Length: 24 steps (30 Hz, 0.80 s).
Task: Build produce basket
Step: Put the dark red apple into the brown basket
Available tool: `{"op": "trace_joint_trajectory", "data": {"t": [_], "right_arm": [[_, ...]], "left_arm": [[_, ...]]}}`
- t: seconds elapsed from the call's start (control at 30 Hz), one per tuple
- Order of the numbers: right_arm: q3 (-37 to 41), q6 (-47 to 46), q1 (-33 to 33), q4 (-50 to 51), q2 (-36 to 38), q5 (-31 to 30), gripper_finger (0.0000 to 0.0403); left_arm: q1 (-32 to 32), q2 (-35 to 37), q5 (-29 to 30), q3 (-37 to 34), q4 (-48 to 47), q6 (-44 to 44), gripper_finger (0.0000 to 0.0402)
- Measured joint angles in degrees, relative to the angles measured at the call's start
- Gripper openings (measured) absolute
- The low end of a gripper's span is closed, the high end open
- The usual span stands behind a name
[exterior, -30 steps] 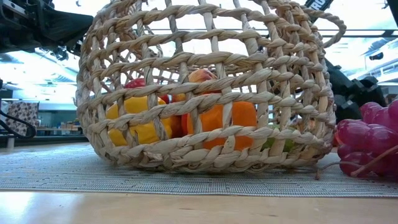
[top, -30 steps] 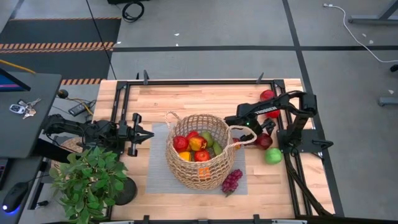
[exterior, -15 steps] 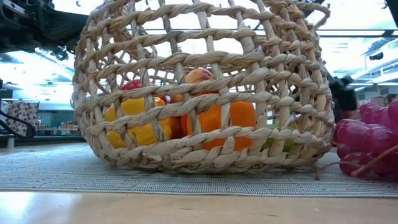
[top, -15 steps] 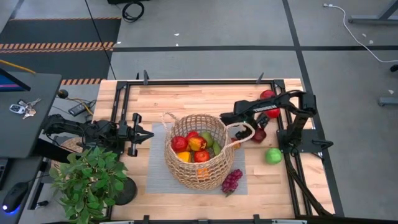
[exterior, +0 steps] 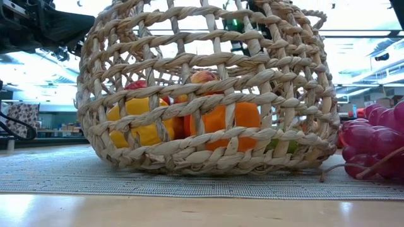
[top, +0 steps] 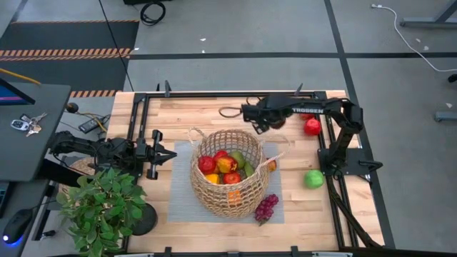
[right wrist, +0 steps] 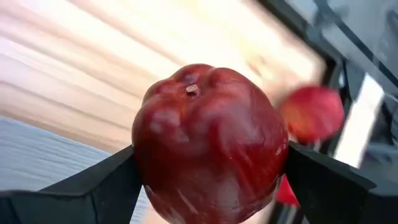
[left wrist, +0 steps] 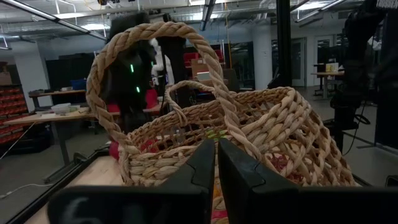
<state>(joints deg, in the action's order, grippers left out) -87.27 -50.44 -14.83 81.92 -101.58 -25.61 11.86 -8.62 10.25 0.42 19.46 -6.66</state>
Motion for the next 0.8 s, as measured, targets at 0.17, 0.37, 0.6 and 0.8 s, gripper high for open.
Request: {"op": "trace_joint_trajectory", "data": {"t": [0.17, 0.37, 0.6, 0.8], "right_arm": [[-10.17, 5.51, 2.09, -0.84, 0.01, -0.53, 0.0361], [-21.52, 11.74, 7.65, -2.82, 0.02, -0.52, 0.0361], [-32.63, 17.89, 14.01, -2.99, 0.09, -1.05, 0.0361], [-36.63, 27.11, 19.22, -3.19, 0.13, -2.25, 0.0361]], "left_arm": [[-0.01, -0.01, 0.01, -0.02, 0.0, 0.01, 0.0032], [0.0, -0.01, 0.0, -0.01, 0.0, 0.0, 0.0032], [0.0, 0.0, 0.01, -0.02, 0.0, 0.01, 0.0025], [-0.01, 0.0, 0.01, 0.0, 0.0, 0.01, 0.0031]]}}
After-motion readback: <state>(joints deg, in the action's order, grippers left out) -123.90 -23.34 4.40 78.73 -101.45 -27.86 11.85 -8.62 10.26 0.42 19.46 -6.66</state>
